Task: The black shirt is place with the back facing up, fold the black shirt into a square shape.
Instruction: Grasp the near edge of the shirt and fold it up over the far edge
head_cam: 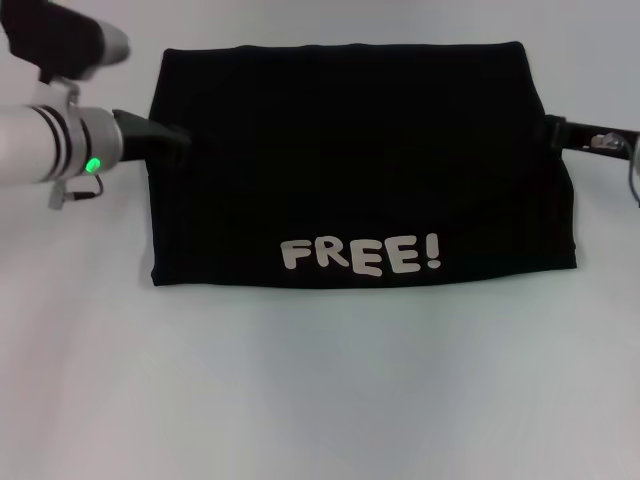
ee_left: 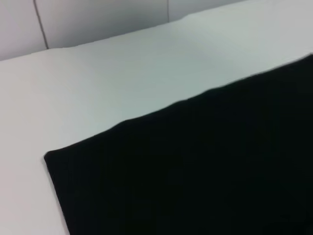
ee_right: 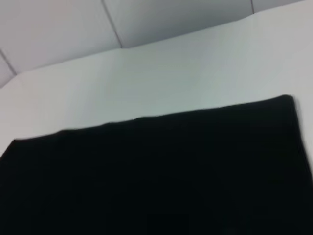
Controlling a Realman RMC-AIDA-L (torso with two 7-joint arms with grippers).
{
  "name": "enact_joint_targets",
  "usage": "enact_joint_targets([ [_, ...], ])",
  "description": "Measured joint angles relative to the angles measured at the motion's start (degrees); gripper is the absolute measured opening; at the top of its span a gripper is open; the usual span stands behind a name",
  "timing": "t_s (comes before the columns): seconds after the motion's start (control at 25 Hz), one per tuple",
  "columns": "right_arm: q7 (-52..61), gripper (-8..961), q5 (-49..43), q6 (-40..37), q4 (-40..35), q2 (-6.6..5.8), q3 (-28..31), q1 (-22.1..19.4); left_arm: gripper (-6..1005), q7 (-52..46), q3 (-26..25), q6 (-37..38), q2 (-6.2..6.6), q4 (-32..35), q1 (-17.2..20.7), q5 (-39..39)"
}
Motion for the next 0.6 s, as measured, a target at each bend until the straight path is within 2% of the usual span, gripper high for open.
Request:
enact_joint_targets([
  [0.08,0.09,134,0.01,-0.09,0.00,0.13,-0.48,-0.07,16,1.19,0.28,-2.09,-1.09,-0.01,0.22,0.17],
  [0.12,0.26,137,0.01,-0.21,0.00,0.15,-0.77,-0.20,63,1.45,0.43,-2.80,-1.36,-0.08,0.27,0.25],
  [0.2,0.56,143,0.01,-0.72,-0.13,0.21,-1.05,-0.58,156,1.43,0.58,-3.23,-1.45,-0.22,0.28,0.16],
  [0.32,0.55,152,0.01,-1.67,-0.81,0.40,-0.78,-1.03,217,0.50,0.31,-3.23,-1.23,-0.26,0.29,-0.12],
  [0.6,0.80,421,1.97,-3.56,-4.01,0.68,-0.59,-2.42,360,-3.89,0.39,-2.92,-0.81,1.99,1.51,0.23],
])
